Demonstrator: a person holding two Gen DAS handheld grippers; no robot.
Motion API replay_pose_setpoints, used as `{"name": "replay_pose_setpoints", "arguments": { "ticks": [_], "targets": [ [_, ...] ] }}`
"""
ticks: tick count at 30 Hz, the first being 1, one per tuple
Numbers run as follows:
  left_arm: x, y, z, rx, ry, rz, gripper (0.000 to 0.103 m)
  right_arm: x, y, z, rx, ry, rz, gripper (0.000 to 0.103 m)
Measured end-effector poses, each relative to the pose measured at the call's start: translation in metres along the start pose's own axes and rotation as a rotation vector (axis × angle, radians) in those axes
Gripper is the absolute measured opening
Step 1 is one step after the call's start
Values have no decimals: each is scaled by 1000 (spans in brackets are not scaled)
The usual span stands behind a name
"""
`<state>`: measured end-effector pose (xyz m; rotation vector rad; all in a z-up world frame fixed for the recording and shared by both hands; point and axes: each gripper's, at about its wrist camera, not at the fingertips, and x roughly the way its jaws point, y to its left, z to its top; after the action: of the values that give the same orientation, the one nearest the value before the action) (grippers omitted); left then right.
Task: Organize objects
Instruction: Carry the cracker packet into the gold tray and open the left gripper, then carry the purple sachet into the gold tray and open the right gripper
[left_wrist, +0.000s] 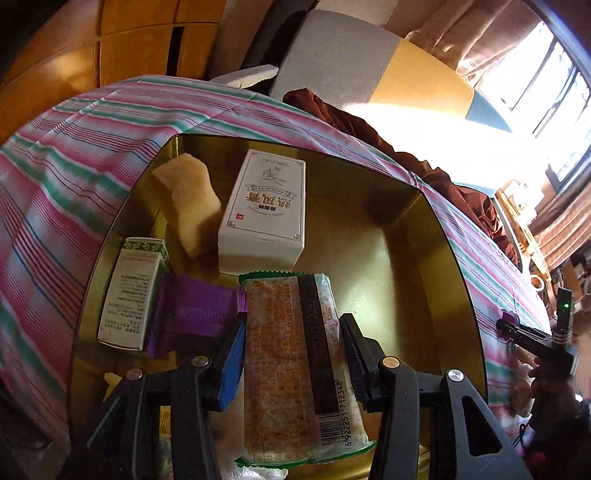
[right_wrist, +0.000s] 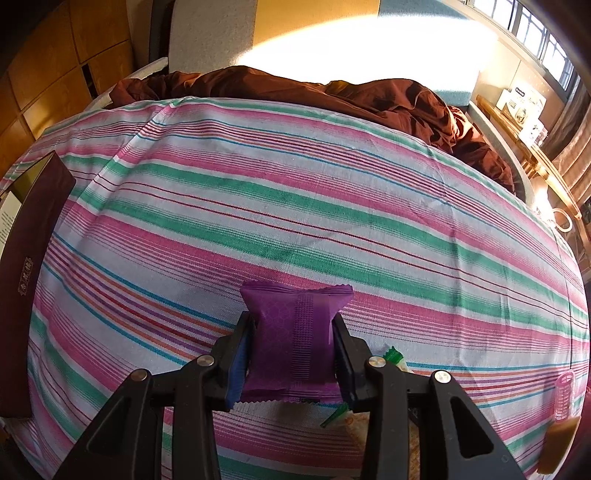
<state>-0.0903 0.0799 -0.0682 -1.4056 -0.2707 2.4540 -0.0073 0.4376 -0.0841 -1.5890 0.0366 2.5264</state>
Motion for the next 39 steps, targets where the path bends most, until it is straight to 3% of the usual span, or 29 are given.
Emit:
{"name": "replay_pose_setpoints", "arguments": {
  "ticks": [6, 11, 15, 24, 29, 33, 39],
  "targets": [
    [4, 2, -2, 1, 4, 28, 50, 0, 0, 1, -6, 0, -3, 40],
    [-3, -3, 0, 64, -33, 71, 50, 1, 1, 0, -10, -1, -8, 39],
    [-13, -2, 2, 95, -68, 96, 57, 0, 2, 0, -15, -2, -14, 39],
    [-36, 9, -7, 155, -109, 200, 60, -2, 4, 0, -9, -4, -23, 37],
    [-46, 5, -13, 189, -129, 214, 68, -7, 10, 4, 6, 22, -50, 37],
    [-55, 1, -14, 211, -164, 216, 77, -35, 34, 13, 10, -39, -6, 37],
    [-69, 5, -14, 199, -205, 215, 83, -95, 109, 32, -69, -177, 137, 37]
  ]
}}
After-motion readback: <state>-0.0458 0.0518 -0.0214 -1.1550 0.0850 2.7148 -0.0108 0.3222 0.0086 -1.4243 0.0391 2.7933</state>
